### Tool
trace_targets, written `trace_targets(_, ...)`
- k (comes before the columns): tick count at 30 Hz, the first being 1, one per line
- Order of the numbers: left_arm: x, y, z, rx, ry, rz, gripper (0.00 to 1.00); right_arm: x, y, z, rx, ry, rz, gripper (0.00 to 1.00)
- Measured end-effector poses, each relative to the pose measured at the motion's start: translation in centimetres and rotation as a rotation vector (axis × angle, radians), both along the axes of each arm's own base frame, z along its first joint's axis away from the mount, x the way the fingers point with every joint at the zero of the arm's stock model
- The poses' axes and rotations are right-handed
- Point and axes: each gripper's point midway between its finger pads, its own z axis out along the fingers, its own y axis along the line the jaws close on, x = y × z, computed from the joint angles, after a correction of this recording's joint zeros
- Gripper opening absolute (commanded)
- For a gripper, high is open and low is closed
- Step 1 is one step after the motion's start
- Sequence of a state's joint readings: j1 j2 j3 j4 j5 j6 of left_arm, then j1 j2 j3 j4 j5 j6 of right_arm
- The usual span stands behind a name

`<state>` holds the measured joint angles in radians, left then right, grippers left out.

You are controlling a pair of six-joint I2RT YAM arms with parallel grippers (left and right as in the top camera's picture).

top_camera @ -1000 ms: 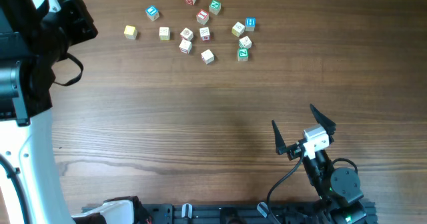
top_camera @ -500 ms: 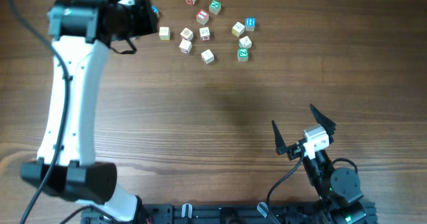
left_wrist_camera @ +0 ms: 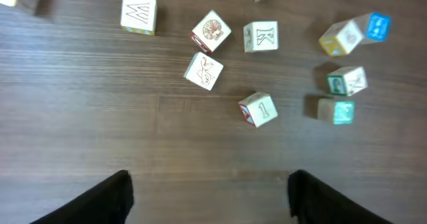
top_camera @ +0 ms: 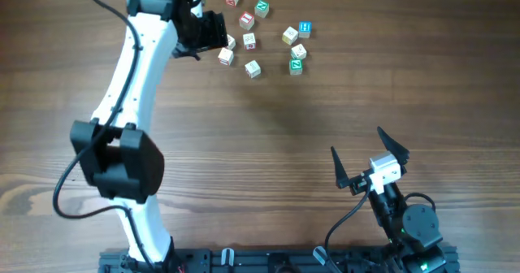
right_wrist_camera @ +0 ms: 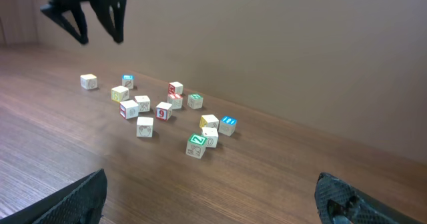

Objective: Form a horizontal line
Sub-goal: 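Raise the left arm and reach toward the block cluster, then lower the left gripper and grasp the green-lettered white block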

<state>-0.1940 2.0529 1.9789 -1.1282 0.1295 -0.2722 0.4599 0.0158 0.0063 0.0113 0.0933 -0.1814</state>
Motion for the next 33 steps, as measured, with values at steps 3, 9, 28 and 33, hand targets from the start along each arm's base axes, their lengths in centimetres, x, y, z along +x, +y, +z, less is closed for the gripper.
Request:
trace_targets(3, 0.9, -0.8, -2.0, 0.000, 0.011, -0.007, 0.04, 0.0, 0.0, 0.0, 0.000, 0.000, 0.000, 1.00)
trace_targets(9, 2.0, -2.1, -3.7, 0.001, 0.002, -0.034, 0.42, 0.0, 0.0, 0.0, 0.000, 0.000, 0.000, 1.00)
trace_targets(28, 5.6, -2.0, -12.7, 0.058, 0.015, -0.012, 0.51, 0.0, 0.0, 0.0, 0.000, 0.000, 0.000, 1.00)
trace_targets(33, 5.8, -1.8, -13.3, 0.071, 0.018, -0.004, 0.39, 0.0, 0.0, 0.0, 0.000, 0.000, 0.000, 1.00)
